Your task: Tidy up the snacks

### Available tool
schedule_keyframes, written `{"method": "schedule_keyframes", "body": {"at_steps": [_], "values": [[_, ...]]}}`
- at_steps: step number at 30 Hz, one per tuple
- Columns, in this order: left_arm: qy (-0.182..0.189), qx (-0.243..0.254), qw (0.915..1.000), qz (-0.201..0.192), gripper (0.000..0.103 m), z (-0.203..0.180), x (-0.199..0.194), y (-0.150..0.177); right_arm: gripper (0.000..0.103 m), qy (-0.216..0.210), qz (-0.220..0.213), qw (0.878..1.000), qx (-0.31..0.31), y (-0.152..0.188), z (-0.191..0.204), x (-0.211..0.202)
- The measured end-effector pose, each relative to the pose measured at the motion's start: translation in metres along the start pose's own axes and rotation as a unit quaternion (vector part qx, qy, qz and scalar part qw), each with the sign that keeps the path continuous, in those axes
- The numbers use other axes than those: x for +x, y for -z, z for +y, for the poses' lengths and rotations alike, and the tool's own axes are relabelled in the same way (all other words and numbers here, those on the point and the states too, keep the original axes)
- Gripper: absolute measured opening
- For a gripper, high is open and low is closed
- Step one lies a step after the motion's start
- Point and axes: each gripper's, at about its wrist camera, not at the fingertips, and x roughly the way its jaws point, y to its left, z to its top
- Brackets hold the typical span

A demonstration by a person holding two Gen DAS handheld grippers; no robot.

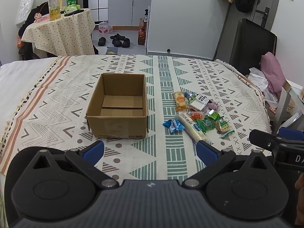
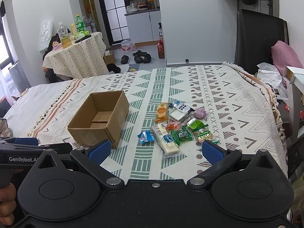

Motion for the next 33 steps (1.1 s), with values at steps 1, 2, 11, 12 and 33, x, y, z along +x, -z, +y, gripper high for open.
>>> {"method": "schedule_keyframes", "body": {"at_steps": [1,2,11,12,33], "values": [[0.0,0.0,1.0,0.0,0.103,0.0,-0.001,0.0,0.103,0.001,0.0,1.0,0.0,0.0,0.0,0.0],[0.001,0.0,1.0,0.0,0.103,0.0,-0.001,0.0,0.103,0.002,0.0,1.0,0.001,0.001,0.0,-0.001],[0.003,-0.001,1.0,-0.006,0.103,-0.001,-0.008,-0.002,0.103,0.004,-0.004,1.0,0.004,0.002,-0.002,-0.006],[0.003,-0.001,1.0,-0.007,0.103,0.0,-0.009,-0.002,0.103,0.004,-0.005,1.0,0.003,0.001,-0.001,-0.007],[0.004,-0.001,0.9999,-0.012,0.103,-0.001,-0.014,-0.001,0.103,0.003,-0.015,1.0,-0.002,0.0,-0.001,-0.014]]}}
